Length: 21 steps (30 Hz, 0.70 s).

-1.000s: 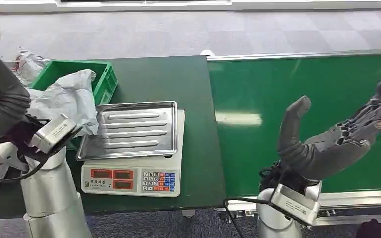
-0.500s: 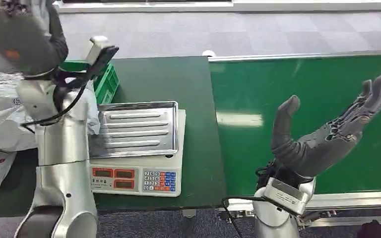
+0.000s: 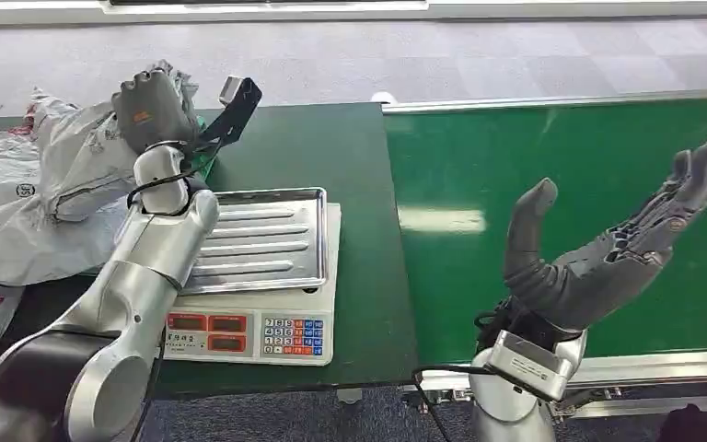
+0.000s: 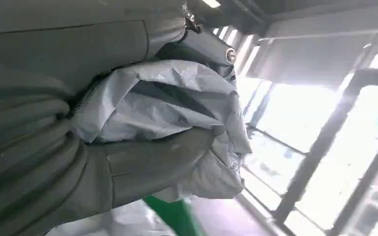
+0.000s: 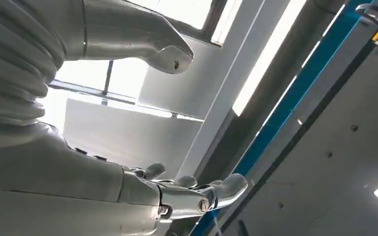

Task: Moved the parcel from conveyor to table for the left to box.

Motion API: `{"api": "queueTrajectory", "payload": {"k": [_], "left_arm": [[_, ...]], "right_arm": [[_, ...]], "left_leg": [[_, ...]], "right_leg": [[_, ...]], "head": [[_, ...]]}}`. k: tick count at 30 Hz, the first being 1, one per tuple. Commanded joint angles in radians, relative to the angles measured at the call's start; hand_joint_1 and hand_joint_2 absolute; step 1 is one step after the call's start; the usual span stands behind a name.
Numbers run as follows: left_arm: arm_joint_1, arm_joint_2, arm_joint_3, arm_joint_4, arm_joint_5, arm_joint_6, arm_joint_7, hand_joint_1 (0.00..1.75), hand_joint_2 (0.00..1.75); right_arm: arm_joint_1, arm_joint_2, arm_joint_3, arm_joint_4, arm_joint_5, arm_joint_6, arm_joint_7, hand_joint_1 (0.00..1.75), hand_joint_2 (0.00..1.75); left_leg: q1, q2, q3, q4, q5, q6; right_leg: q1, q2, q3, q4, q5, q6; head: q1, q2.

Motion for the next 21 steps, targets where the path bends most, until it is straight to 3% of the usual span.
{"api": "queueTrajectory", "payload": {"k": [1, 21], "left_arm": [[-0.086, 0.084, -0.131, 0.208, -0.02, -0.027, 0.055, 1.75, 1.75], [-0.086, 0.084, -0.131, 0.208, -0.02, -0.027, 0.055, 1.75, 1.75]], "right_arm": [[0.096, 0.048, 0.018, 0.02, -0.004, -0.001, 0.001, 0.0, 1.75], [0.096, 0.048, 0.018, 0.02, -0.004, -0.001, 0.001, 0.0, 1.75]], "left_leg": [[0.002, -0.002, 0.002, -0.002, 0.0, -0.003], [0.001, -0.003, 0.0, -0.001, 0.0, -0.003]], "right_leg": [[0.001, 0.0, 0.003, -0.003, 0.0, 0.001], [0.001, -0.001, 0.001, -0.001, 0.0, 0.0]], "head": [[0.0, 0.0], [0.0, 0.0]]}}
